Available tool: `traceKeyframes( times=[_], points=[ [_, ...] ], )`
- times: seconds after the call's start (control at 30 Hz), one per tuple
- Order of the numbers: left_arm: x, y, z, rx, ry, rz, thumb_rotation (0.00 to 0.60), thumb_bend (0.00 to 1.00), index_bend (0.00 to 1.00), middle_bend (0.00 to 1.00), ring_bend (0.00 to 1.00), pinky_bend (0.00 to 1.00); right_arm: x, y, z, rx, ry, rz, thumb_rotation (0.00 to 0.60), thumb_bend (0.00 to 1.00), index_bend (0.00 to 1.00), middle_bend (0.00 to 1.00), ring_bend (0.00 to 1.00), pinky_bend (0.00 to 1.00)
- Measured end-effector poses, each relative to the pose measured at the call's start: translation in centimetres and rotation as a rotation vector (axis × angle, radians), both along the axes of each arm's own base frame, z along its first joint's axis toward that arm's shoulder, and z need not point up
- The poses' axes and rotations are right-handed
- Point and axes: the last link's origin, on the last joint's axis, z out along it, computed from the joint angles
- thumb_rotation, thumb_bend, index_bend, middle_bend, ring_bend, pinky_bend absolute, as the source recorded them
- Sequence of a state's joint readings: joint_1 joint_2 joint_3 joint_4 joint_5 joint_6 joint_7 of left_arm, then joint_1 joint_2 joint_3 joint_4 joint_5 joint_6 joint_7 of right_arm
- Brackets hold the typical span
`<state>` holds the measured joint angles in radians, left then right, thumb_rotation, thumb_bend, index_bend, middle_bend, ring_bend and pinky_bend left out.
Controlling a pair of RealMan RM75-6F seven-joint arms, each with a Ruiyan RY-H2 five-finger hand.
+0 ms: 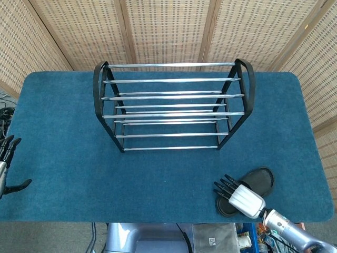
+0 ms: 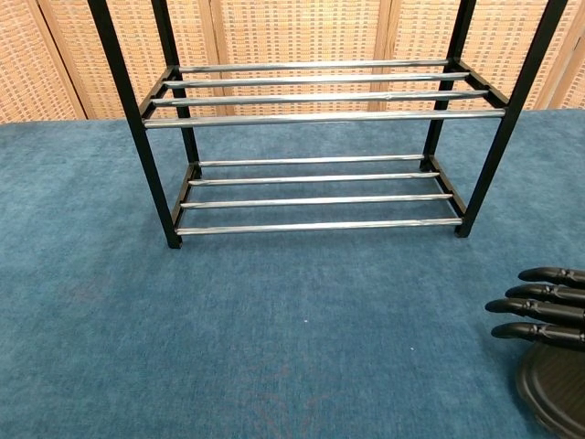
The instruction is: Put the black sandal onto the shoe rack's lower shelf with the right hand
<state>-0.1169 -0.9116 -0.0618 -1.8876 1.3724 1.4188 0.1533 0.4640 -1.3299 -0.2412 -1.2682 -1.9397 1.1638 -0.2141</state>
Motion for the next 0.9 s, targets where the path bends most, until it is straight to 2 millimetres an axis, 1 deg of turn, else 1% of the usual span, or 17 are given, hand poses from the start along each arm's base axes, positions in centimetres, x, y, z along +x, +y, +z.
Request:
traceKeyframes(
  times=[0.5, 0.57, 0.63, 0.7, 0.73, 0.77, 0.83, 0.9],
  points=[
    [-0.1, 0.1, 0.3, 0.002, -0.008, 0.002, 0.600, 0.11, 0.00, 0.00, 0.00, 0.00, 0.8, -1.2, -1.1, 0.033, 0.052, -0.068, 0.600, 0.00, 0.00, 0.00, 0.01, 0.00],
    [-0.1, 0.1, 0.3, 0.003, -0.007, 0.002, 0.600, 0.11, 0.00, 0.00, 0.00, 0.00, 0.9, -1.2, -1.2, 0.040, 0.054, -0.080, 0.600, 0.00, 0.00, 0.01, 0.04, 0.00],
    [-0.2, 0.1, 0.2, 0.002, -0.007, 0.003, 0.600, 0.11, 0.00, 0.00, 0.00, 0.00, 1.1, -1.3, -1.3, 0.047, 0.052, -0.090, 0.600, 0.00, 0.00, 0.03, 0.10, 0.03],
    [-0.1, 0.1, 0.2, 0.002, -0.006, 0.003, 0.600, 0.11, 0.00, 0.00, 0.00, 0.00, 1.2, -1.4, -1.3, 0.052, 0.052, -0.092, 0.600, 0.00, 0.01, 0.10, 0.19, 0.13],
    [-0.1, 0.1, 0.2, 0.001, -0.006, 0.003, 0.600, 0.11, 0.00, 0.00, 0.00, 0.00, 1.2, -1.4, -1.3, 0.056, 0.055, -0.095, 0.600, 0.00, 0.03, 0.13, 0.22, 0.16],
    [-0.1, 0.1, 0.2, 0.000, -0.006, 0.003, 0.600, 0.11, 0.00, 0.00, 0.00, 0.00, 1.2, -1.4, -1.3, 0.061, 0.058, -0.097, 0.600, 0.00, 0.08, 0.17, 0.27, 0.21],
    [-0.1, 0.2, 0.1, -0.001, -0.005, 0.001, 0.600, 0.11, 0.00, 0.00, 0.00, 0.00, 1.4, -1.4, -1.4, 0.075, 0.060, -0.106, 0.600, 0.00, 0.23, 0.28, 0.36, 0.29],
    [-0.1, 0.2, 0.1, -0.002, -0.004, 0.000, 0.600, 0.11, 0.00, 0.00, 0.00, 0.00, 1.6, -1.4, -1.5, 0.085, 0.053, -0.112, 0.600, 0.02, 0.41, 0.43, 0.48, 0.39]
  ],
)
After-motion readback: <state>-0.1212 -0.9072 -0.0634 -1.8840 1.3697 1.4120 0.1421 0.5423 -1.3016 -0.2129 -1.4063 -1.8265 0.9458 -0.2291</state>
